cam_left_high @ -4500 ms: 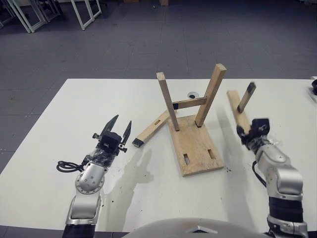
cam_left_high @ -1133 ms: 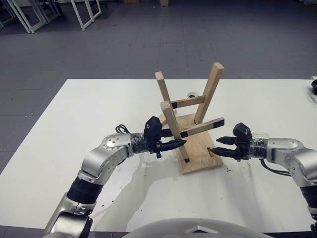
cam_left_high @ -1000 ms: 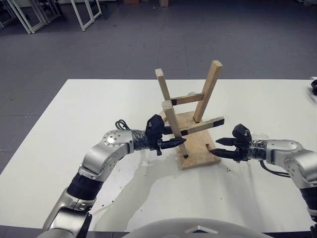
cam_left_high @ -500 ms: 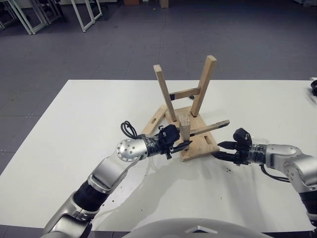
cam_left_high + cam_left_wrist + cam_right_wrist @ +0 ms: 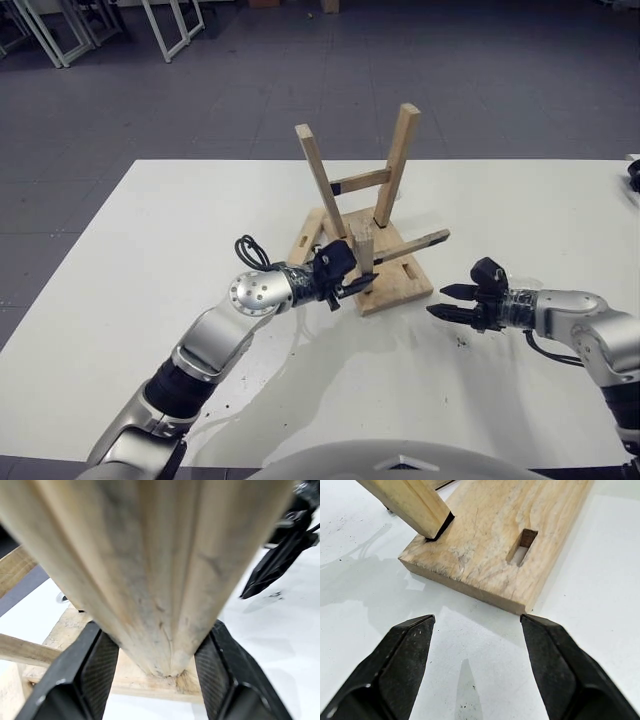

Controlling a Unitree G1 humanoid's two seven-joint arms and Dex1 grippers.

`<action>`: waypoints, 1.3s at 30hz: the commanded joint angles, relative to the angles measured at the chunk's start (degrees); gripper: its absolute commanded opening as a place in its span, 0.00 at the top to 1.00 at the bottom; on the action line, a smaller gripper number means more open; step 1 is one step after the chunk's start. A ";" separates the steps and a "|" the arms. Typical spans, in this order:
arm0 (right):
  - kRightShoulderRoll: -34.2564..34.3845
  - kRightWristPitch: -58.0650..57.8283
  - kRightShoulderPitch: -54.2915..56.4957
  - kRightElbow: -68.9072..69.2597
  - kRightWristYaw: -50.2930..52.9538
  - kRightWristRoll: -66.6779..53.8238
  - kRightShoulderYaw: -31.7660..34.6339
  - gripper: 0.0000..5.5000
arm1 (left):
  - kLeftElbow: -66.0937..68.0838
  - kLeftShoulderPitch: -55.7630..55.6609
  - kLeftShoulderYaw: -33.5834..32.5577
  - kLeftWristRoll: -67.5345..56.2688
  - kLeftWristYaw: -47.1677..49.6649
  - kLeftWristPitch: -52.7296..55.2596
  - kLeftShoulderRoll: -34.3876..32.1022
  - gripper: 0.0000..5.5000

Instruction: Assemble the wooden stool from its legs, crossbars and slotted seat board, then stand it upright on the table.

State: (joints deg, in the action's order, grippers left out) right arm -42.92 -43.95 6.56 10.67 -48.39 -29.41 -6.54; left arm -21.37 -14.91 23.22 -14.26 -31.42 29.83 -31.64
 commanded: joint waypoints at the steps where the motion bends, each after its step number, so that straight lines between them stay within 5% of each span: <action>1: 0.53 -0.80 1.22 -0.06 0.31 0.46 0.83 0.43 | 3.67 1.02 0.86 3.94 -1.08 0.68 -1.07 0.57; 7: 0.60 -1.23 0.72 0.47 0.44 0.31 1.09 0.43 | -0.52 4.43 -3.12 2.88 -2.34 -0.03 -1.08 0.39; 13: 1.38 -2.06 -1.09 2.92 1.52 -0.38 2.25 0.43 | -13.68 18.77 -12.09 8.22 5.17 7.13 -6.42 0.38; 17: 2.33 -2.50 -1.33 3.77 1.93 -0.38 2.11 0.43 | -11.66 24.48 -14.41 11.37 19.42 9.10 6.30 0.38; 23: 2.02 -2.86 -0.21 3.17 1.11 0.06 1.76 0.43 | -2.71 23.95 -17.96 11.10 25.20 5.73 14.88 0.38; 39: 1.94 -3.50 0.00 3.27 0.75 0.30 1.54 0.43 | 11.03 17.90 -21.66 5.66 22.15 5.09 20.94 0.38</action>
State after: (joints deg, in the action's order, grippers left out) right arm -40.66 -46.53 5.71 13.79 -47.71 -29.40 -5.07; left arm -11.47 3.10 1.76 -9.09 -9.71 32.93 -10.21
